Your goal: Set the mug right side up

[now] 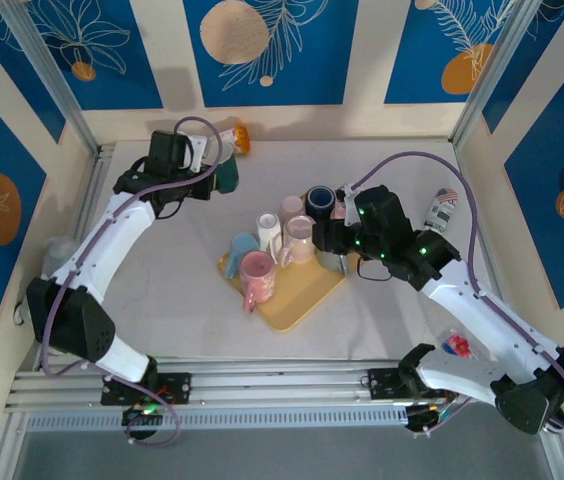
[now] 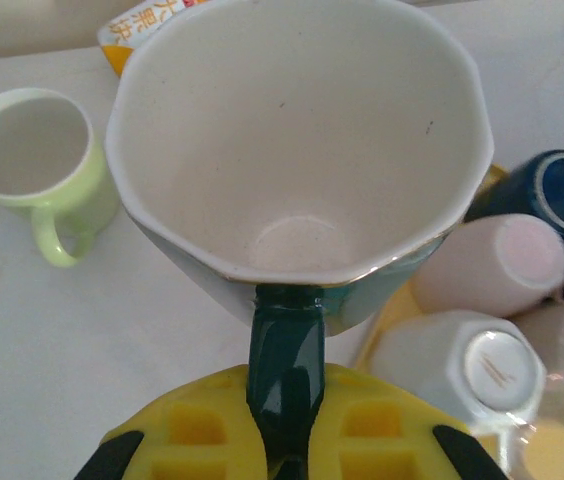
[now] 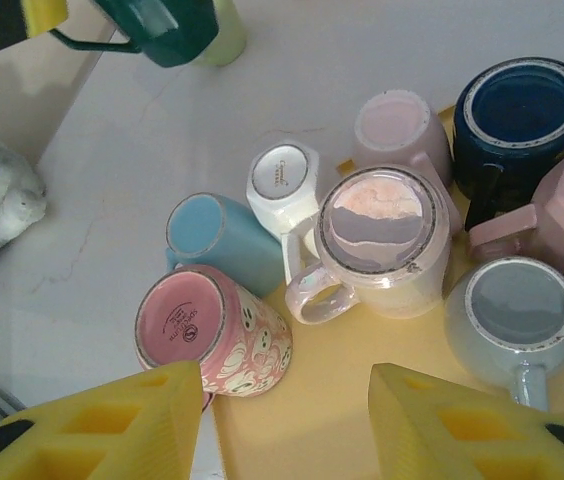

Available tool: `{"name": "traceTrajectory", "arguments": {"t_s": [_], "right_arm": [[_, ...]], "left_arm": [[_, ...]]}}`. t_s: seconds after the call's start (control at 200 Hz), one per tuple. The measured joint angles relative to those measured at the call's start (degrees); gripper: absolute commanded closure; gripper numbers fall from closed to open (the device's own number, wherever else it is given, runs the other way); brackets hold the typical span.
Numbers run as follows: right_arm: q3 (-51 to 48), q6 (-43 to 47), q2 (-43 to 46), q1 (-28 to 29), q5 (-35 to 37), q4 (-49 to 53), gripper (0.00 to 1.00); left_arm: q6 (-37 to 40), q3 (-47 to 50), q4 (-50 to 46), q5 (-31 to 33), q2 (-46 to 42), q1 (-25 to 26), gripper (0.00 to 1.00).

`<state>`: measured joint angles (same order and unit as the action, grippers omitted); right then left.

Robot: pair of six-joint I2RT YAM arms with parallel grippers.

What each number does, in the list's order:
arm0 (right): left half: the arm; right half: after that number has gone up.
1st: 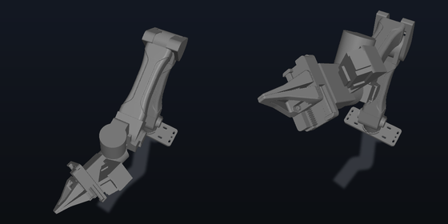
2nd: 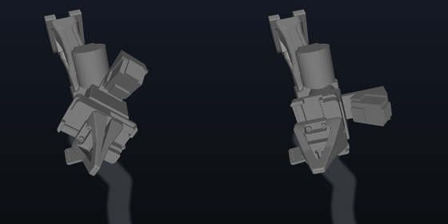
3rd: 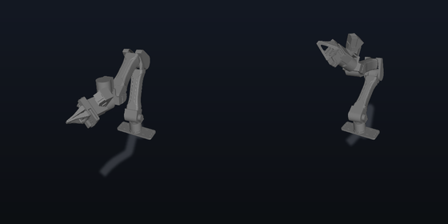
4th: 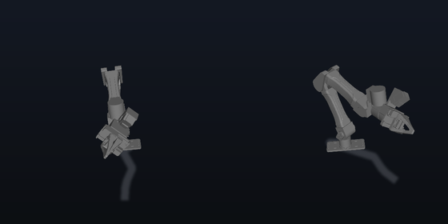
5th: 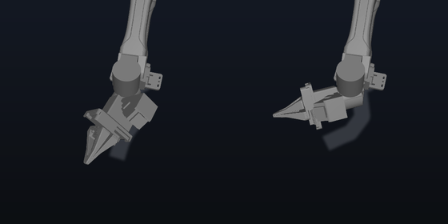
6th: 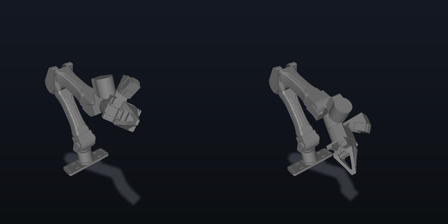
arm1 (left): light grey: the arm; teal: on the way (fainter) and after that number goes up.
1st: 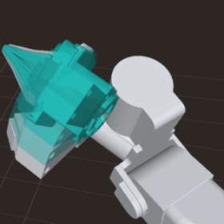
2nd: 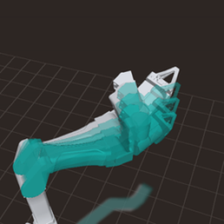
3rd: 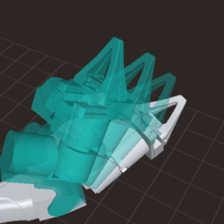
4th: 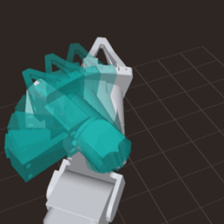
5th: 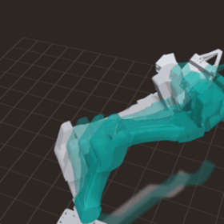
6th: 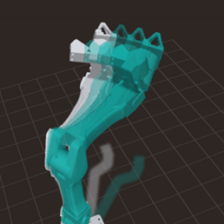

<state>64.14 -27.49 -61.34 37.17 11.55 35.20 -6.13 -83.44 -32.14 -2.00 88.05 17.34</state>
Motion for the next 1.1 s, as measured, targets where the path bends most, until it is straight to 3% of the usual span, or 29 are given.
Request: {"name": "traceTrajectory", "arguments": {"t_s": [0.44,1.1], "right_arm": [[0.04,0.00,-0.50,-1.51,-1.81,-0.02,0.51],[0.04,-0.02,-1.01,-3.08,-3.48,0.00,0.51]], "left_arm": [[2.23,3.58,16.33,5.35,9.90,-0.57,1.00],[2.03,0.96,25.00,6.80,24.17,-2.34,1.00]]}}
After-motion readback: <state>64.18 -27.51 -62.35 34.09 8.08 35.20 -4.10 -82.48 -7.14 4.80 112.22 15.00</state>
